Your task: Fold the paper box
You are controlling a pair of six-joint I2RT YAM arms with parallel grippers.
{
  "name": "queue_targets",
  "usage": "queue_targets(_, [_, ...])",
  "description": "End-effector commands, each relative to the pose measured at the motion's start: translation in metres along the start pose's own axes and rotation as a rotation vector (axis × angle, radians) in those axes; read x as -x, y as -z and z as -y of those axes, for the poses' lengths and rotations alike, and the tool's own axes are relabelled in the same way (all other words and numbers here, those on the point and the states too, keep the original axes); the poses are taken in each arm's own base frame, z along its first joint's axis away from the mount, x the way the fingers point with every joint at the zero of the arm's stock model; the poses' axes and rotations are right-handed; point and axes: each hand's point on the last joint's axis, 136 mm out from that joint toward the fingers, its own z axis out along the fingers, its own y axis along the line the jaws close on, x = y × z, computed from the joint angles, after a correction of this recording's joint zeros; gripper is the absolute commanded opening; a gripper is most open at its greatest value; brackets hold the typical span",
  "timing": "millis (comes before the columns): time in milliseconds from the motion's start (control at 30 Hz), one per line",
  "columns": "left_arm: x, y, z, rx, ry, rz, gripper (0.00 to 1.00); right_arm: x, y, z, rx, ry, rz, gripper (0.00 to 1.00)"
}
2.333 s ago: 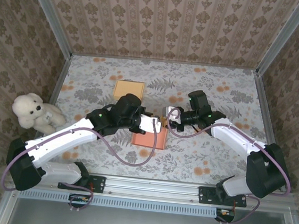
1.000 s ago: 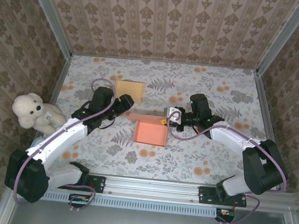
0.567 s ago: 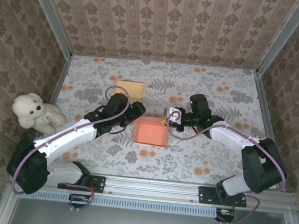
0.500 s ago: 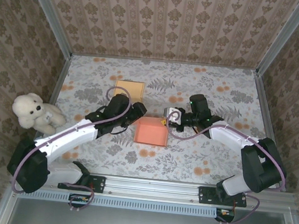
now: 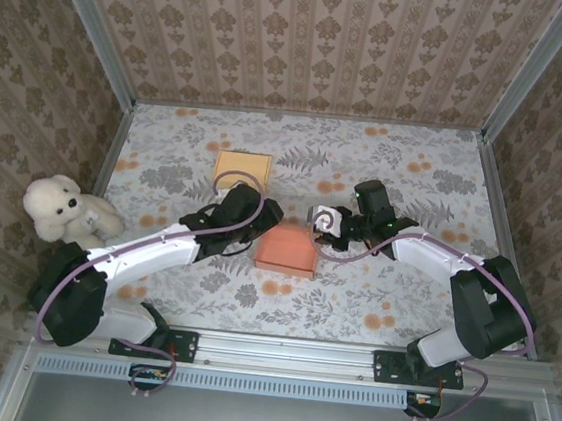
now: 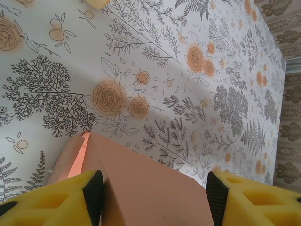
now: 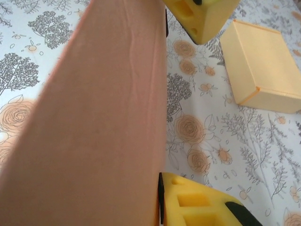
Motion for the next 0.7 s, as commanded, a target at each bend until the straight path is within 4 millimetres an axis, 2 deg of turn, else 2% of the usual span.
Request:
queue_targets(0, [-0.021,-0.002,-0.006,0.019,-0.048,-0.026,0.60,-0.003,-0.001,-0.008,0.017,-0.001,-0.029,0.25])
queue_targets(100, [-0.023,-0.005,-0.027,0.069,-0.055,-0.001,0.60,-0.006,0.004,-0.008,0.005,-0.001,-0.072,0.38])
queue_targets(200, [-0.026,-0.008,-0.044,0.103,-0.043,0.007,0.59,-0.012,0.011,-0.006,-0.008,-0.009,-0.139,0.47])
queue_targets(500, [-0.028,-0.005,-0.053,0.123,-0.057,0.030,0.58,-0.040,0.043,0.001,-0.053,-0.014,-0.387,0.52])
queue_targets(667, [-0.023,0.000,-0.058,0.146,-0.069,0.062,0.59,-0.021,0.066,0.034,-0.262,-0.084,-0.360,0.57])
